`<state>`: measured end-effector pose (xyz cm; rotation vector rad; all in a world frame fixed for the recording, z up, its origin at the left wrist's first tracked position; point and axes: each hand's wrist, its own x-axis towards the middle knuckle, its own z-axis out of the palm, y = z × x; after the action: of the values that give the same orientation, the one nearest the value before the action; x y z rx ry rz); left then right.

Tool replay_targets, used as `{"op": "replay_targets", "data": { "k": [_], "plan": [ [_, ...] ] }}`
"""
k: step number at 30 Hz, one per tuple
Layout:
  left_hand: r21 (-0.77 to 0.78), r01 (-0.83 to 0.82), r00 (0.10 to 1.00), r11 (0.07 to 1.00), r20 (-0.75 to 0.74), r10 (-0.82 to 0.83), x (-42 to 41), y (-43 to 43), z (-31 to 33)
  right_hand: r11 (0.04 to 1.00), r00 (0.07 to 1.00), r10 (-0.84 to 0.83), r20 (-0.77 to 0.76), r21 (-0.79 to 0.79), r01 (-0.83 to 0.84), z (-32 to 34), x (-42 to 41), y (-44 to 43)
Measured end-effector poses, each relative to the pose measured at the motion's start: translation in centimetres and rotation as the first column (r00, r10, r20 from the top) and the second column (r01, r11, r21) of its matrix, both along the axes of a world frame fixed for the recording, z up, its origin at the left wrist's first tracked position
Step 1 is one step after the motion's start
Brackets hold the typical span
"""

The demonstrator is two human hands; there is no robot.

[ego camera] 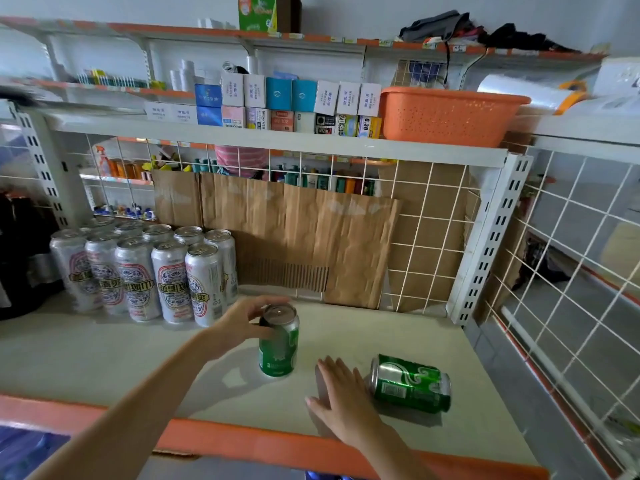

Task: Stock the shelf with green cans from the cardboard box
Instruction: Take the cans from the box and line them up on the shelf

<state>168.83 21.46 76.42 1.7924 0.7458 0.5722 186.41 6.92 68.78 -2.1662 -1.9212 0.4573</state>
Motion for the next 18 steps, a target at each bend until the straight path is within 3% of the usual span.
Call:
{"op": "replay_targets", "data": {
  "k": [9, 18],
  "plan": [
    [0.209, 0.061, 0.963, 0.976, -0.27, -0.002, 0.8, 0.7, 1.1, 0.998, 0.999, 0.012, 0.035, 0.06, -0.014, -0.7, 0.4, 0.4],
    [0.329, 0.074, 0.944, 0.942, -0.328, 0.04, 1.2, 2.1, 1.8, 0.999, 0.997, 0.026, 0.068, 0.039, -0.029, -0.6, 0.4, 0.6]
  ]
}}
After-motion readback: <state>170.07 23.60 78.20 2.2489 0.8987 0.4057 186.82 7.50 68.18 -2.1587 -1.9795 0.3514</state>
